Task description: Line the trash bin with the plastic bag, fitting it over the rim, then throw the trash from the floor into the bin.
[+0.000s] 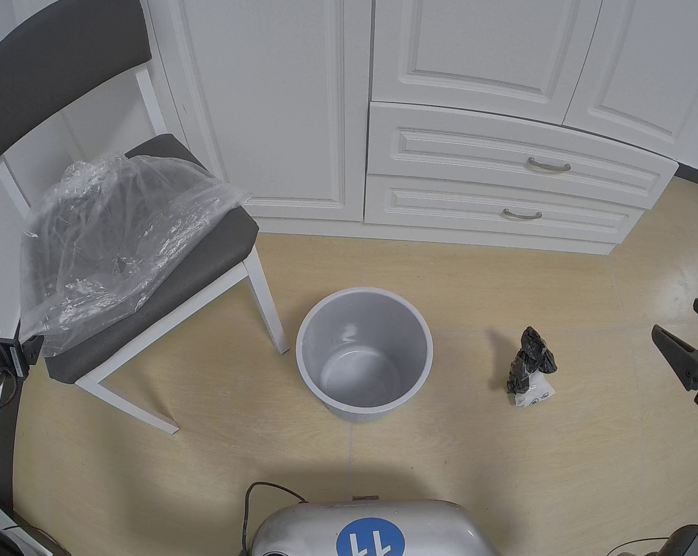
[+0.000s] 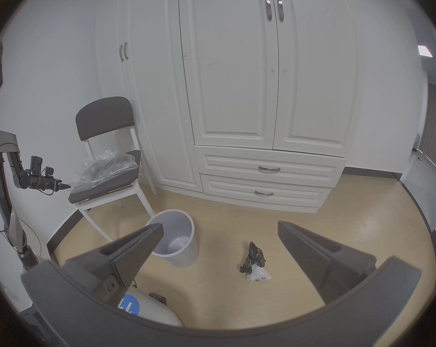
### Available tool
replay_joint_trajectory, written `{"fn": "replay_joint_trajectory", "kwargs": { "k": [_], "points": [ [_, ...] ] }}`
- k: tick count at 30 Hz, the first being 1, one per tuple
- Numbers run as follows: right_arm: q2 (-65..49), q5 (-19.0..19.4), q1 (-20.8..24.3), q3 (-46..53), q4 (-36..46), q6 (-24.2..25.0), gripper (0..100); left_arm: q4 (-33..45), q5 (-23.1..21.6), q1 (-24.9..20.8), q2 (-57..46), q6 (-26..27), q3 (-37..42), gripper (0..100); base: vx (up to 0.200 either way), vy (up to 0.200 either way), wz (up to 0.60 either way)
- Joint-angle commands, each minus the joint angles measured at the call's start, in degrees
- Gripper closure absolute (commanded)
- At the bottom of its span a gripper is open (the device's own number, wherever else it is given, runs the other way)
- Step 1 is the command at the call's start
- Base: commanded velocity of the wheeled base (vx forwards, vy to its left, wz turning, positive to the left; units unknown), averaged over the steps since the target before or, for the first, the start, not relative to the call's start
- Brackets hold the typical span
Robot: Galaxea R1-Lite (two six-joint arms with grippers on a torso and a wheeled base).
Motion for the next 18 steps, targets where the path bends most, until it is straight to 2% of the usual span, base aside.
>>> {"fn": "replay_joint_trajectory", "kwargs": {
  "k": [1,7,11,12,13,15,18],
  "points": [
    [-0.4,0.0,0.1,-0.2,-0.1,0.0,0,-1.0,-0.2,0.1,2.3,0.0,0.7,0,0.0,0.0,0.0],
    [-0.6,0.0,0.1,-0.2,-0.1,0.0,0,-5.6,-1.4,-0.1,5.5,-0.3,1.4,0,0.0,0.0,0.0],
    [-0.7,0.1,0.1,-0.2,-0.2,0.0,0,-9.8,-1.4,-0.4,7.2,-3.0,1.4,0,0.0,0.0,0.0],
    [-0.7,0.1,0.1,-0.2,-0.2,0.0,0,-14.1,-1.5,-0.9,9.0,-6.8,1.3,0,0.0,0.0,0.0],
    [-0.7,0.1,0.1,-0.2,-0.2,0.0,0,-14.1,-1.5,-0.9,9.0,-6.8,1.3,0,0.0,0.0,0.0],
    [-0.8,0.1,0.2,-0.2,-0.2,0.0,0,-21.2,-1.5,-1.0,11.8,-9.9,1.4,0,0.0,0.0,0.0],
    [-0.8,0.1,0.2,0.0,-1.4,0.0,0,-29.6,-1.6,-0.9,15.9,-11.7,1.6,0,0.0,0.0,0.0]
  ]
}}
